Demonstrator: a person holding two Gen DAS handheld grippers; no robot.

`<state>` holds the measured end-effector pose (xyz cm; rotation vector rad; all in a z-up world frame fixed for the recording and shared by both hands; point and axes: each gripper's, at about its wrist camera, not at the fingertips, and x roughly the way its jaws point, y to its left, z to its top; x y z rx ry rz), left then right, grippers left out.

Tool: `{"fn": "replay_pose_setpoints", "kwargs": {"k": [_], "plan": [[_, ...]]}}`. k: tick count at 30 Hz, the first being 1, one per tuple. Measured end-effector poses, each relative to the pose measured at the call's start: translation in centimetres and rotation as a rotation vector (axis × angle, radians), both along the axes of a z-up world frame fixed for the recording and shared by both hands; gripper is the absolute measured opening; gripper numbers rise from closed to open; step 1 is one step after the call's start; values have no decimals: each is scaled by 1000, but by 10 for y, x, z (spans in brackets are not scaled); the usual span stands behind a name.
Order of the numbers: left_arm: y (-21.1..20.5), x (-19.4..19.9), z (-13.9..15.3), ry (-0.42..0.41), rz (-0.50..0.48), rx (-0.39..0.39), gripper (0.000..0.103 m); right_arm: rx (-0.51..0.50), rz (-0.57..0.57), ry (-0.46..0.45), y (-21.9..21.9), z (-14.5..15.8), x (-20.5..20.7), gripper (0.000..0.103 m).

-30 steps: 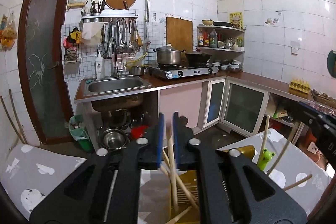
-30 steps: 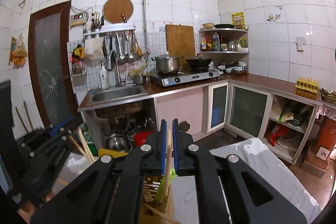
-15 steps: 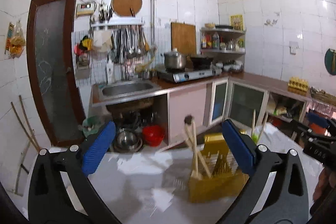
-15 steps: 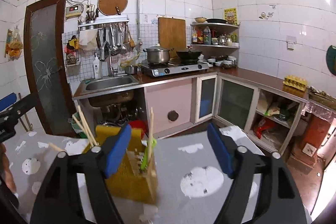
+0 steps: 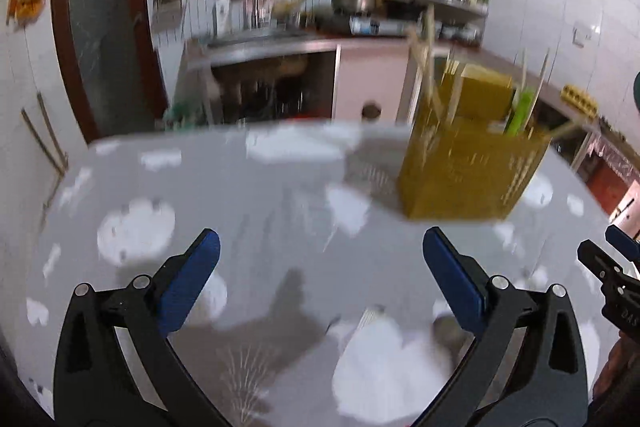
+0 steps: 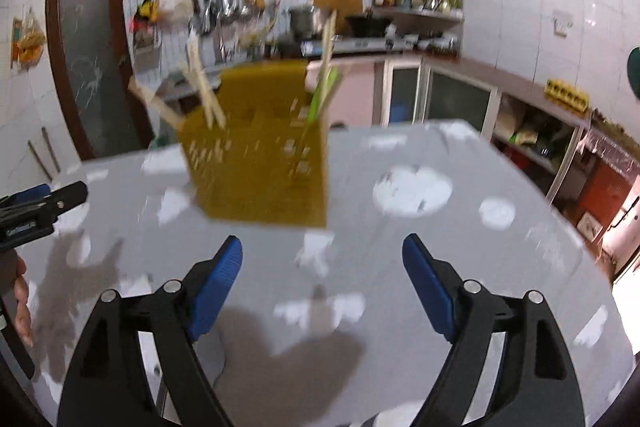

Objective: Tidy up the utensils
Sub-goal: 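Move both open tools back down toward the table, then close the right tool on the light blue spatula while the left tool approaches the grey spoon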

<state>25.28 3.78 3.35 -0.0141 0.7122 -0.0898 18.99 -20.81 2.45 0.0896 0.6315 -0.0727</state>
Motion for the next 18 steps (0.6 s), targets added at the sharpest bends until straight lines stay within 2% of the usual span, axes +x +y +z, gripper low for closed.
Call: {"fn": "replay_pose_setpoints", "kwargs": {"k": [2,7,10,18], "plan": [[8,0,-20,51,13,19,98,7,21,51,9,-18,-1,81],[26,0,-49,113,52,64,98,9,91,152,38,-51,-2,81],[35,1,-60,141,63,80,98,4,113,182,50,-58,0,81],[41,5,-70,151,61,130,98,-24,163,216,78,-61,5,80]]}}
